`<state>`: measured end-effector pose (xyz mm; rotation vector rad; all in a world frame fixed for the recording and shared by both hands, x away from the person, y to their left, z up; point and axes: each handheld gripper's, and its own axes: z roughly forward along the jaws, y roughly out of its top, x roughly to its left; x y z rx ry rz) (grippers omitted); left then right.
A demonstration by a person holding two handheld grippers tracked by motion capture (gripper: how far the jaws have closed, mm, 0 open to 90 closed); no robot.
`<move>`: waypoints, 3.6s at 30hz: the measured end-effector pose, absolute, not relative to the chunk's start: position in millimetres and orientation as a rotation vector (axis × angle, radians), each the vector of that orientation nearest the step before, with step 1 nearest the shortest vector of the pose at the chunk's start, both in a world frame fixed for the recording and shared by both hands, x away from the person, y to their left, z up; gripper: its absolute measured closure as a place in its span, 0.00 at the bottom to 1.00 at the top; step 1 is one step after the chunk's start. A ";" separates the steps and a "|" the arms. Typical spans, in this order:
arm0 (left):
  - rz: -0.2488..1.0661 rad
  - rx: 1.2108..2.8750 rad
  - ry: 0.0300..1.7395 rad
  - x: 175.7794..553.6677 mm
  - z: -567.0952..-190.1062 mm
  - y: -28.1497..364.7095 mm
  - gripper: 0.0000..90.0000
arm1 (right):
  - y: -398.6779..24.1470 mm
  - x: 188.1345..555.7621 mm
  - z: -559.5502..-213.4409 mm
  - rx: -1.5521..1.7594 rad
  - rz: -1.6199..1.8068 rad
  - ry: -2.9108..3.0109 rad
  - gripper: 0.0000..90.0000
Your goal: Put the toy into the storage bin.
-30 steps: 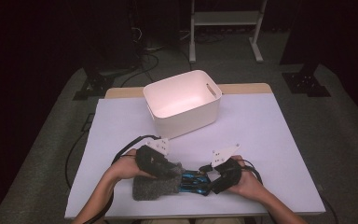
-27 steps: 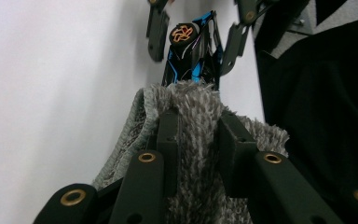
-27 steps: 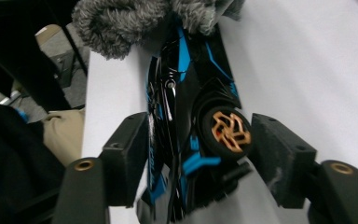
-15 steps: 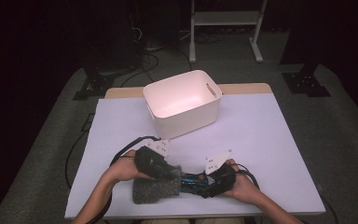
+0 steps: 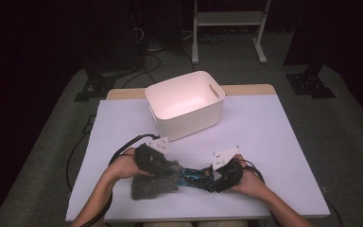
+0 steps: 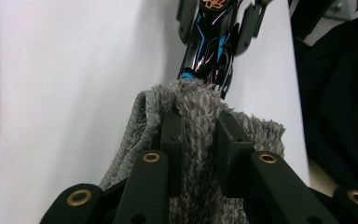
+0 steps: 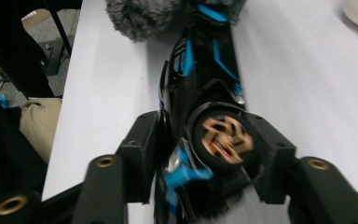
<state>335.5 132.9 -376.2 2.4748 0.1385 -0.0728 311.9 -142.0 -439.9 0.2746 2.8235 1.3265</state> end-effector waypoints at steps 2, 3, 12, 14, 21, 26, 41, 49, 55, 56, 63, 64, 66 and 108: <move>-0.086 2.470 0.126 332.7 -376.9 134.2 0.84 | -148.1 310.2 -438.4 0.285 1.322 2.826 0.50; -0.089 2.469 0.116 331.2 -377.2 134.9 0.84 | -150.9 308.3 -438.5 0.300 1.319 2.827 0.50; -0.098 2.467 0.114 329.7 -374.0 132.1 0.84 | -158.8 296.3 -441.2 0.315 1.336 2.792 0.63; -0.115 2.457 0.100 329.6 -371.6 127.5 0.84 | -158.7 296.9 -441.0 0.296 1.333 2.795 0.63; -0.129 2.503 -0.002 331.0 -370.0 89.1 0.85 | -153.1 300.2 -438.6 0.251 1.305 2.803 0.63; -0.152 2.501 -0.061 331.9 -371.1 57.7 0.85 | -148.9 302.9 -439.9 0.241 1.320 2.795 0.63; -0.144 2.496 -0.004 333.5 -373.7 80.2 0.85 | -149.4 303.6 -441.6 0.267 1.345 2.793 0.63; -0.158 2.472 -0.047 332.6 -373.3 65.4 0.85 | -148.4 303.9 -442.2 0.272 1.352 2.791 0.63; -0.173 2.472 -0.088 333.9 -374.5 44.7 0.85 | -148.4 304.4 -442.9 0.285 1.364 2.794 0.63; -0.174 2.472 -0.086 333.9 -374.5 45.4 0.85 | -148.4 304.5 -442.8 0.284 1.363 2.794 0.63; -0.153 2.482 -0.043 332.9 -374.0 69.3 0.85 | -147.9 303.9 -442.7 0.273 1.357 2.788 0.63; -0.147 2.482 -0.028 333.0 -374.0 75.1 0.85 | -147.8 303.7 -442.6 0.276 1.358 2.788 0.63; -0.136 2.486 -0.005 333.0 -373.9 86.7 0.85 | -147.8 303.8 -442.6 0.277 1.358 2.789 0.63; -0.175 2.502 -0.142 337.8 -370.9 40.6 0.84 | -145.9 304.4 -441.9 0.277 1.346 2.795 0.63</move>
